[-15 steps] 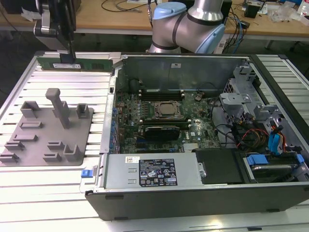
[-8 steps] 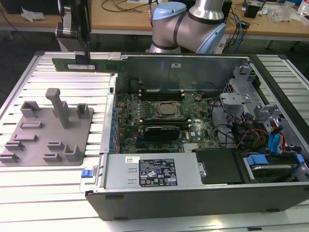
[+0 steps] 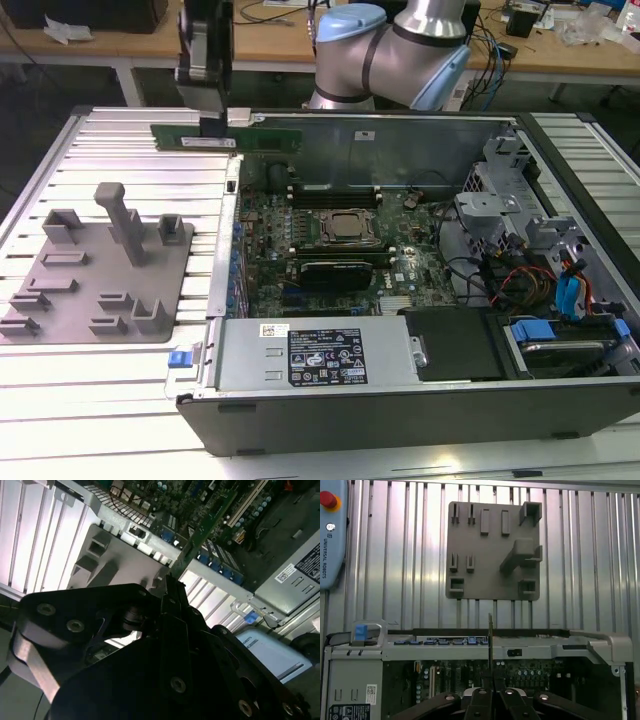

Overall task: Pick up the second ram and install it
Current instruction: 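Pick up the second ram and move it above second insertion slot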

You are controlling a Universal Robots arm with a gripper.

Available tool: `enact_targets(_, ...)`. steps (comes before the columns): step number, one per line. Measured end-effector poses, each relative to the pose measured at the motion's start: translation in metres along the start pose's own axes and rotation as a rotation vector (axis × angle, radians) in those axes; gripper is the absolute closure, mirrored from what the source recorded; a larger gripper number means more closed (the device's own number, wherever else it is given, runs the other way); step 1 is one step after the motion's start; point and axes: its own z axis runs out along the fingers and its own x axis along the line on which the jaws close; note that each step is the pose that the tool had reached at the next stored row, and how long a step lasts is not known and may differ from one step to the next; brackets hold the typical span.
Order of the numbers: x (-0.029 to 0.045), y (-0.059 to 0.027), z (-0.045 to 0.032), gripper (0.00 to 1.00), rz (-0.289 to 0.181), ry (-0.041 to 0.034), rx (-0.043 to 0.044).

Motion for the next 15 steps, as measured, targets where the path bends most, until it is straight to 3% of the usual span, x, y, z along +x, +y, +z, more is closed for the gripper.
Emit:
enact_targets(1, -0.0001, -0.0089, -0.0001, 0.91, 0.0, 0.0001, -0.0009)
enact_targets(7, -0.0004, -0.0334, -0.0003, 0.91, 0.0, 0.0001, -0.0026)
enact_targets(10, -0.0004, -0.0529, -0.0004, 0.91, 0.0, 0.0001, -0.0032)
enact_targets(15, -0.0004, -0.0712, -0.0005, 0.91, 0.0, 0.0001, -0.0034)
